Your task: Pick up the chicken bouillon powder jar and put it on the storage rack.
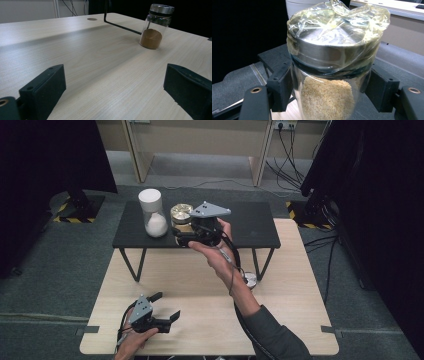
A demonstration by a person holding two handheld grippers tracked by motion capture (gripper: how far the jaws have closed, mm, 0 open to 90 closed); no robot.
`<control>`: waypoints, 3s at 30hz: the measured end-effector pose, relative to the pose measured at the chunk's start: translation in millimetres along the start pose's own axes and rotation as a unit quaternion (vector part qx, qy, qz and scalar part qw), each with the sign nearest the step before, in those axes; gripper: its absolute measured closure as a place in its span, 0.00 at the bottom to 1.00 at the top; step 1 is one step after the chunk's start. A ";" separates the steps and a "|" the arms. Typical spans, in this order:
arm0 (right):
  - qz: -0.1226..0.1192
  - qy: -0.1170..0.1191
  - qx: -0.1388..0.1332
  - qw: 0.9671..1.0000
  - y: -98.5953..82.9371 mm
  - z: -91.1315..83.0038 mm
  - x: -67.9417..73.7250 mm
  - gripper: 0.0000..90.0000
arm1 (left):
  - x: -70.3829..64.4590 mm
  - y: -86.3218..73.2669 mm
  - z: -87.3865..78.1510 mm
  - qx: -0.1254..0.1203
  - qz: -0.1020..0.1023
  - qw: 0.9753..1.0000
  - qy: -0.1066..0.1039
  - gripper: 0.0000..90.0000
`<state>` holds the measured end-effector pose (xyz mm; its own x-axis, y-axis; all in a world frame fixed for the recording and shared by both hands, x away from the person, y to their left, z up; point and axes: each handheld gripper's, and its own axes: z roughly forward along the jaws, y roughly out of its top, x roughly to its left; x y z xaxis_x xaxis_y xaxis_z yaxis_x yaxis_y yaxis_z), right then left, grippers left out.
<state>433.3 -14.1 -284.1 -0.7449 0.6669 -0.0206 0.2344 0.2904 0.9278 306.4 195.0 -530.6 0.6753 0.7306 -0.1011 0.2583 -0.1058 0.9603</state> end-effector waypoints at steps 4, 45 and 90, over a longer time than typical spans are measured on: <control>0.004 -0.008 0.000 1.000 1.2 3.0 -3.1 0.34 | 0.0 0.0 0.0 0.000 0.000 1.000 0.000 0.04; 0.020 -0.055 -0.001 0.998 -6.6 37.1 -24.0 0.34 | -0.2 -0.1 -0.1 0.000 0.001 1.000 -0.001 0.04; 0.056 -0.045 -0.028 0.997 -14.4 16.3 -20.5 0.04 | -0.2 -0.1 0.0 0.000 0.001 1.000 0.000 0.04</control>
<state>455.4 -20.8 -303.1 -0.6566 0.7523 0.0544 0.2763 0.1728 0.9454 306.3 194.9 -530.7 0.6755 0.7307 -0.0989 0.2564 -0.1070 0.9606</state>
